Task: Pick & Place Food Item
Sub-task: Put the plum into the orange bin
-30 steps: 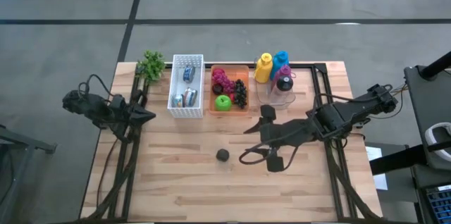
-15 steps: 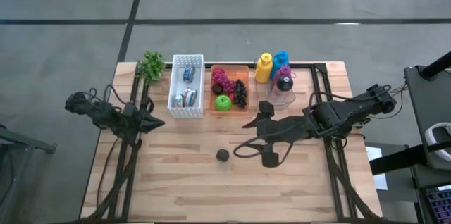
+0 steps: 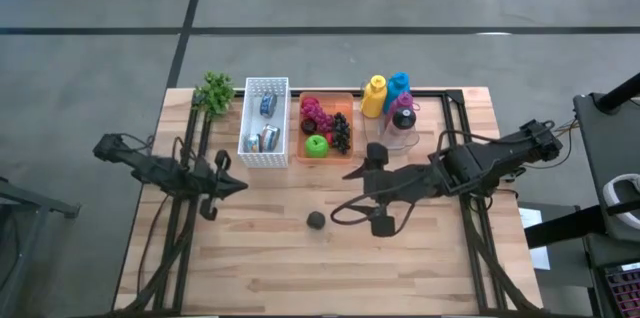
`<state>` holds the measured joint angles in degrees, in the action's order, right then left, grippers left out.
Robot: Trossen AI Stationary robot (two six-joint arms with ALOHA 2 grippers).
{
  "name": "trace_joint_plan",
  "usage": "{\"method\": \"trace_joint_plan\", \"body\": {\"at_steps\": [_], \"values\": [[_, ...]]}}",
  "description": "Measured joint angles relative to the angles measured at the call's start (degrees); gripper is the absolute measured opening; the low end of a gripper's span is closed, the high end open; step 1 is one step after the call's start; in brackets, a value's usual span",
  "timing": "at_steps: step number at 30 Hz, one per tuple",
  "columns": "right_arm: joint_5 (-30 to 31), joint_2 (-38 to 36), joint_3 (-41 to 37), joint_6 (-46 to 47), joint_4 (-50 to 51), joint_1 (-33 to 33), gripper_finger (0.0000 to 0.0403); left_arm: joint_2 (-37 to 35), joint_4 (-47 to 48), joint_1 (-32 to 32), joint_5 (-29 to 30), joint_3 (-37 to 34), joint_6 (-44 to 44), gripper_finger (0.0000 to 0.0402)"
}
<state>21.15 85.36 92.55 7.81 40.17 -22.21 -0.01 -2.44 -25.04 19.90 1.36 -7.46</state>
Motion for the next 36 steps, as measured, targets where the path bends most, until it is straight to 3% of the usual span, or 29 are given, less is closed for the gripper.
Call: {"method": "trace_joint_plan", "body": {"at_steps": [16,32,36], "values": [[-4.7,0.0,-7.6,5.0,-1.6,0.0,0.0290,0.6,-1.0,0.0,-0.2,-1.0,0.0,0.0010],[-5.4,0.1,-24.0,2.6,-21.5,0.5,0.0315,0.6,-0.9,0.0,-0.2,-1.0,0.0,0.0010],[-8.2,0.1,-28.6,2.7,-30.5,1.6,0.0324,0.6,-0.8,0.0,-0.2,-1.0,-0.1,0.0010]]}}
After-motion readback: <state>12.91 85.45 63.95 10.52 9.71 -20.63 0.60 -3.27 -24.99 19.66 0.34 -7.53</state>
